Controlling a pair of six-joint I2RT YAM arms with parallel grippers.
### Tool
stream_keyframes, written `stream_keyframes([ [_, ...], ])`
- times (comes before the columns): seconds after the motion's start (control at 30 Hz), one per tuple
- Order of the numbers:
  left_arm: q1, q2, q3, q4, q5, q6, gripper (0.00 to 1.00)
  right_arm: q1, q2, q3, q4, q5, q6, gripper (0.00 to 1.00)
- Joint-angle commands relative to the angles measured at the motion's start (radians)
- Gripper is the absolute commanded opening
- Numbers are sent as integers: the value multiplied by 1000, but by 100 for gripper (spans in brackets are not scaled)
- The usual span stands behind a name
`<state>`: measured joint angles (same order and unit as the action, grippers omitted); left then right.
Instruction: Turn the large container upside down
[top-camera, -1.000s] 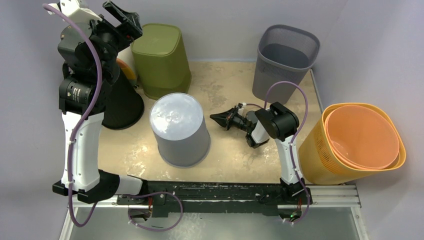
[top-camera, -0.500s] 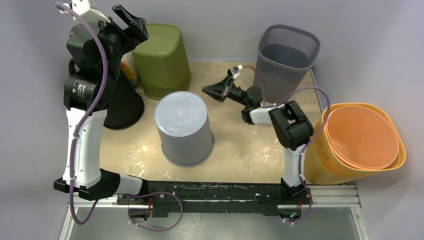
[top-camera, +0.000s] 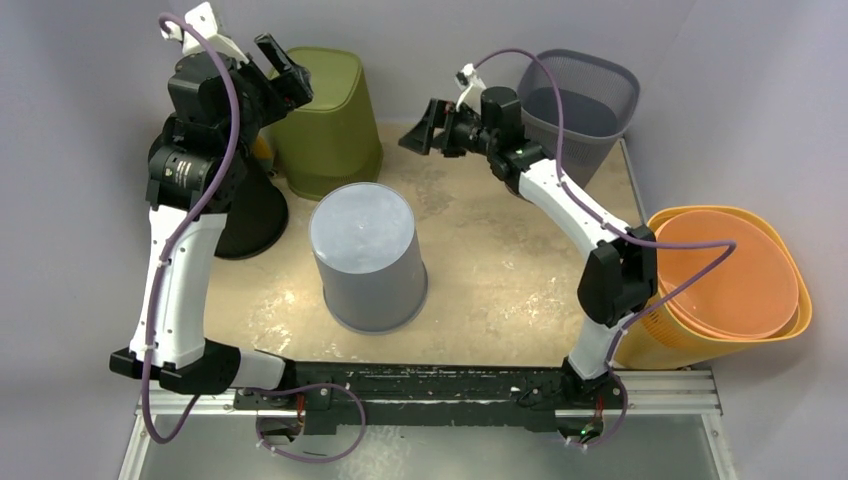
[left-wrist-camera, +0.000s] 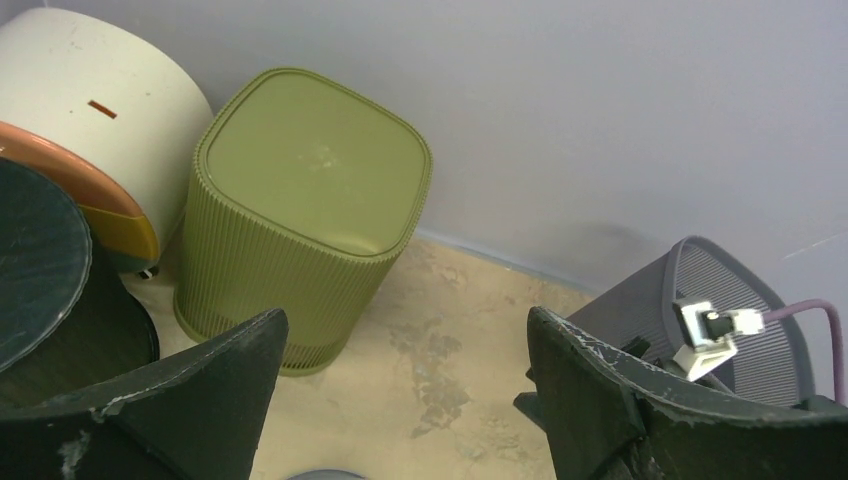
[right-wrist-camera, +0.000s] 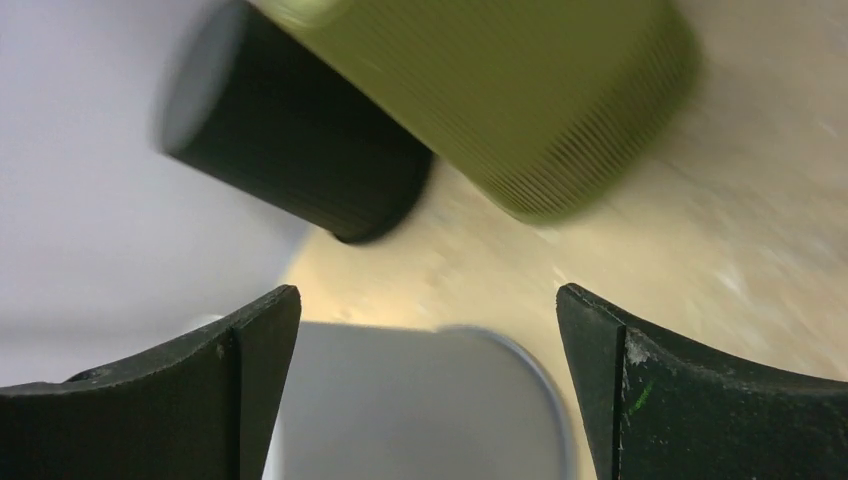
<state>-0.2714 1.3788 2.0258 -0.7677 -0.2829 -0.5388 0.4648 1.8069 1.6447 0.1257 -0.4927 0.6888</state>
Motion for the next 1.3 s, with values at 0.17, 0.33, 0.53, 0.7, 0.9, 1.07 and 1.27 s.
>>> stream_keyframes([
  [0.17, -4, 7, -7, 19, 37, 19, 86, 3, -267, -37, -621, 208, -451, 100],
  [0.33, -4, 20, -32, 42, 64, 11, 86, 16, -381, -94, -689, 6, -456, 100],
  [0.53, -4, 25, -46, 51, 74, 12, 86, 122, -378, -137, -756, -62, -485, 100],
  [0.7, -5, 24, -37, 33, 60, 22, 86, 212, -321, -162, -676, -100, -419, 100],
  [0.9, -4, 19, -29, -12, 44, 28, 86, 216, -311, -245, -502, -171, -295, 100],
  [1.07, -5, 1, -28, -10, 32, 26, 86, 222, -226, -215, -449, -236, -288, 100],
  [1.27, -5, -6, 10, 0, 45, 10, 86, 229, -61, -102, -342, -312, -233, 100],
])
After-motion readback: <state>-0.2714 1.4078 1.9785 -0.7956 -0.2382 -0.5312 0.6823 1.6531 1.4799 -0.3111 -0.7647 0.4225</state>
